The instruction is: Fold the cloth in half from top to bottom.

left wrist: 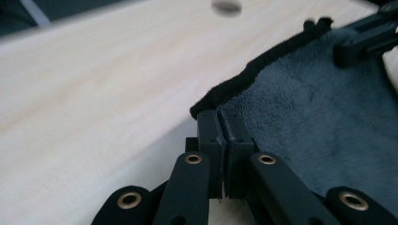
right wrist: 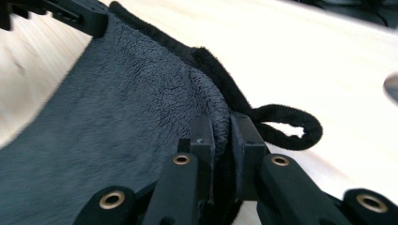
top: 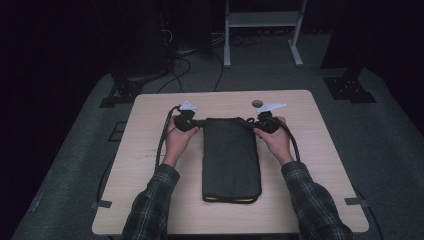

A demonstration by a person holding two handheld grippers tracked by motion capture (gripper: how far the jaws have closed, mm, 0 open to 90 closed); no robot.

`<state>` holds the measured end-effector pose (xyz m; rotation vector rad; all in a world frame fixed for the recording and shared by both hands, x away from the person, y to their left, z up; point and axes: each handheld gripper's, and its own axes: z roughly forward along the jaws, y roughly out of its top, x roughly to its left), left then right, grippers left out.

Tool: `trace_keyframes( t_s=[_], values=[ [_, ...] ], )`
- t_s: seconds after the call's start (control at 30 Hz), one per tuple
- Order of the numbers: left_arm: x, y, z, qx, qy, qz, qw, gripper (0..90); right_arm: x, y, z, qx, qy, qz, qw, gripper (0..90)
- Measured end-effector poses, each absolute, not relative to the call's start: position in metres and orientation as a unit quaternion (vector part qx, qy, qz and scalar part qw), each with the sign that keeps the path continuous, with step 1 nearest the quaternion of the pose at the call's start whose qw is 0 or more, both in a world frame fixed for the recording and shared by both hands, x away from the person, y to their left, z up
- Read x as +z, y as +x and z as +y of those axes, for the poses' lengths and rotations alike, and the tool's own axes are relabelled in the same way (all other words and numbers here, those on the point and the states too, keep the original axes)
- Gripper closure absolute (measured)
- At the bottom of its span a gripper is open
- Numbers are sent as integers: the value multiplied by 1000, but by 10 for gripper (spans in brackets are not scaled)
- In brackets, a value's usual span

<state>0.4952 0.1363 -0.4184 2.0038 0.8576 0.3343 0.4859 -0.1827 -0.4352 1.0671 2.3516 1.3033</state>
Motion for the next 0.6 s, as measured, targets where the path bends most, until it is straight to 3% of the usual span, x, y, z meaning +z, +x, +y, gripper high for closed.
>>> trace_keyframes(
  t_s=[0.17,0.6],
  values=[
    [-405,480,140,137,817,311,466,880,-422,473,-188,471,345,803,121,798],
    [-403,438,153,96,823,256,497,879,-429,422,-196,494,291,814,90,794]
  ],
)
